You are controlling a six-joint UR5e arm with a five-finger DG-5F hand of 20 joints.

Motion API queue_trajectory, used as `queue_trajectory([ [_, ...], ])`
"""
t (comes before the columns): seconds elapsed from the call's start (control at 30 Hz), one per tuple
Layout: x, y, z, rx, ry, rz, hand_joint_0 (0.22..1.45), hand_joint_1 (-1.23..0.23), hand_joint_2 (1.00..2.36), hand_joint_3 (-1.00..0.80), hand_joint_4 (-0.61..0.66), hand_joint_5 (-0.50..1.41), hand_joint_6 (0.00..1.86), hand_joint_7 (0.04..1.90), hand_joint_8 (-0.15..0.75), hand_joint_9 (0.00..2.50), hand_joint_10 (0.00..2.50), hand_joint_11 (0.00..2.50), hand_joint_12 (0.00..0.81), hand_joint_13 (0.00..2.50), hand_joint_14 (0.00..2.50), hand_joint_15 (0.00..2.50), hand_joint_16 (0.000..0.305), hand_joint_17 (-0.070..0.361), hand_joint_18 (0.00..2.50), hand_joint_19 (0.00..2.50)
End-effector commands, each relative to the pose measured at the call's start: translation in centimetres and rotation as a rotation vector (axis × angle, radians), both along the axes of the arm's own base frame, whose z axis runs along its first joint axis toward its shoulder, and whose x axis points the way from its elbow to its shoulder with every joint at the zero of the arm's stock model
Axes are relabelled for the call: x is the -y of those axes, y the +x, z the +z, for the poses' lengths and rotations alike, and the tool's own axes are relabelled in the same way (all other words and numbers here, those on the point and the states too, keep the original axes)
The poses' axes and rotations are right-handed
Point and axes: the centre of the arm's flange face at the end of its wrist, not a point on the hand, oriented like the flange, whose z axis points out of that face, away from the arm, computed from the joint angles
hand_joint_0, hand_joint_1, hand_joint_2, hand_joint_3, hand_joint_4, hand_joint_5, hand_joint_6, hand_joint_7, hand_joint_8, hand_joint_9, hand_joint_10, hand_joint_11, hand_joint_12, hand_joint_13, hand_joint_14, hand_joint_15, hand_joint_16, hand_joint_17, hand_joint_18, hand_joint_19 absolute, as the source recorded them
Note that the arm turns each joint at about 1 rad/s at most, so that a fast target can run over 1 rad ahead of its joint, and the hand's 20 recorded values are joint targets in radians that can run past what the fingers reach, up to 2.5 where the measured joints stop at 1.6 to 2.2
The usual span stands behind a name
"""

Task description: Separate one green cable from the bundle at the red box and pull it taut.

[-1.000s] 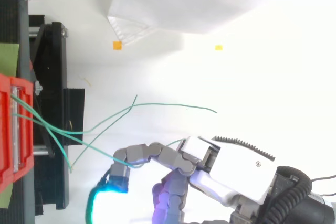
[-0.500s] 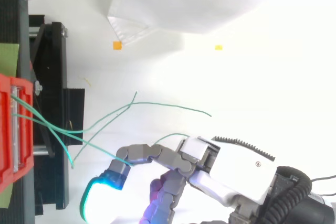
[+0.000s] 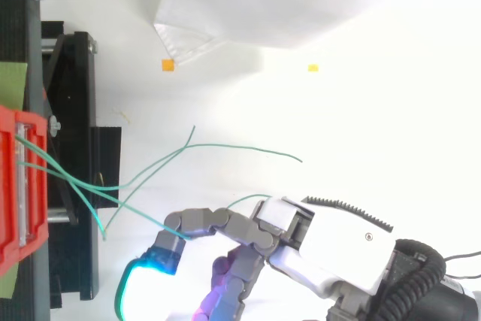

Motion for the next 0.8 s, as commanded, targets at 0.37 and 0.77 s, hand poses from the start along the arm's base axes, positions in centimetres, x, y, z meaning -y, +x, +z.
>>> queue_trajectory([
  [0.37, 0.01, 0.09, 0.05, 0.005, -0.002, 0.000, 0.71, -1.11, 1.01, -0.37, 0.06, 0.04, 0.62, 1.27, 0.257, 1.72, 0.02, 1.46, 0.285, 1.33, 0.01, 1.60, 0.038, 0.085, 0.93, 1.16],
  [0.77, -0.01, 0.12, 0.07, 0.007, -0.002, 0.000, 0.58, -1.03, 1.00, -0.50, -0.03, -0.02, 0.84, 1.11, 0.266, 1.70, 0.02, 1.53, 0.296, 1.30, 0.00, 1.58, 0.039, 0.088, 0.91, 1.18],
])
